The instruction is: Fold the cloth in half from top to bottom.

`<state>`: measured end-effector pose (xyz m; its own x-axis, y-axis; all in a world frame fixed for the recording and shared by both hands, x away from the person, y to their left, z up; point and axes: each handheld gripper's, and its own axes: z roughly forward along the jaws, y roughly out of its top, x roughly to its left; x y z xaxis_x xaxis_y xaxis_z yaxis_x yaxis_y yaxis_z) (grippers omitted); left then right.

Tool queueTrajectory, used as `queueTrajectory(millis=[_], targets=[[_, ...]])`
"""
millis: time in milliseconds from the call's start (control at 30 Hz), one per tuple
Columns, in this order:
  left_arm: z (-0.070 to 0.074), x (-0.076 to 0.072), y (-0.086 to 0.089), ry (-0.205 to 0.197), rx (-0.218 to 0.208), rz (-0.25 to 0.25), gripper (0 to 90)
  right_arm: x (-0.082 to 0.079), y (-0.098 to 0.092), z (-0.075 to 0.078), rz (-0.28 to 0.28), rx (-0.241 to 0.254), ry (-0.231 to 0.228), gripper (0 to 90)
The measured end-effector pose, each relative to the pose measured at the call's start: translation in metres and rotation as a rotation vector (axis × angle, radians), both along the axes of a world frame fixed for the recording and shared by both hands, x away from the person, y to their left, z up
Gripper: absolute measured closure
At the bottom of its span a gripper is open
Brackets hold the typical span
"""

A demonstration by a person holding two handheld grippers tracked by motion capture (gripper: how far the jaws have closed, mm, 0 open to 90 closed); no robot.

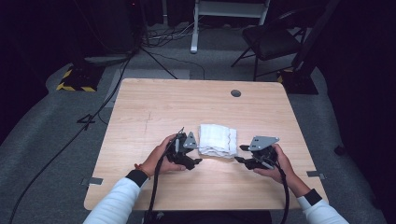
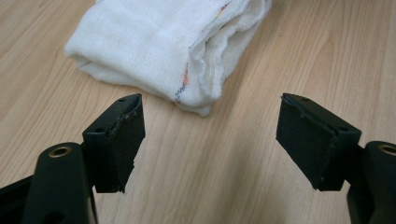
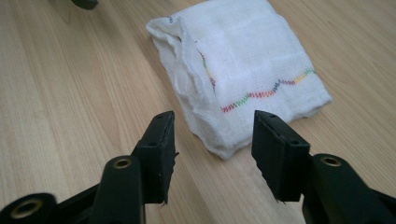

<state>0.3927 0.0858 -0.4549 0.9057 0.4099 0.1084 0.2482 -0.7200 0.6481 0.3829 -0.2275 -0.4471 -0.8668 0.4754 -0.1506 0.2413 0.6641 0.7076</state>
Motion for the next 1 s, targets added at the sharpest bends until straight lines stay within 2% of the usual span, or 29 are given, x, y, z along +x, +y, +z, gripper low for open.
queueTrajectory(millis=[167, 300, 367, 500, 700, 833, 1000], targets=[[0.004, -0.008, 0.012, -0.021, 0.016, 0.029, 21.6, -0.005, -0.008, 0.002, -0.042, -0.001, -0.015, 38.4], [0.008, -0.015, 0.023, -0.039, 0.012, 0.052, 21.6, -0.009, -0.014, 0.002, -0.075, -0.006, -0.029, 35.0], [0.008, -0.018, 0.028, -0.066, 0.042, 0.057, 21.7, -0.012, -0.018, 0.003, -0.086, -0.016, -0.042, 35.0], [0.007, -0.022, 0.037, -0.063, 0.058, 0.089, 21.2, -0.017, -0.022, 0.004, -0.108, -0.029, -0.048, 33.9], [0.004, -0.034, 0.046, -0.091, 0.098, 0.113, 19.5, -0.023, -0.034, 0.001, -0.132, -0.046, -0.046, 33.4], [0.001, -0.042, 0.052, -0.091, 0.089, 0.14, 19.4, -0.026, -0.041, -0.001, -0.149, -0.063, -0.048, 33.3], [-0.004, -0.049, 0.059, -0.097, 0.111, 0.156, 19.4, -0.028, -0.052, -0.005, -0.169, -0.08, -0.046, 32.9]])
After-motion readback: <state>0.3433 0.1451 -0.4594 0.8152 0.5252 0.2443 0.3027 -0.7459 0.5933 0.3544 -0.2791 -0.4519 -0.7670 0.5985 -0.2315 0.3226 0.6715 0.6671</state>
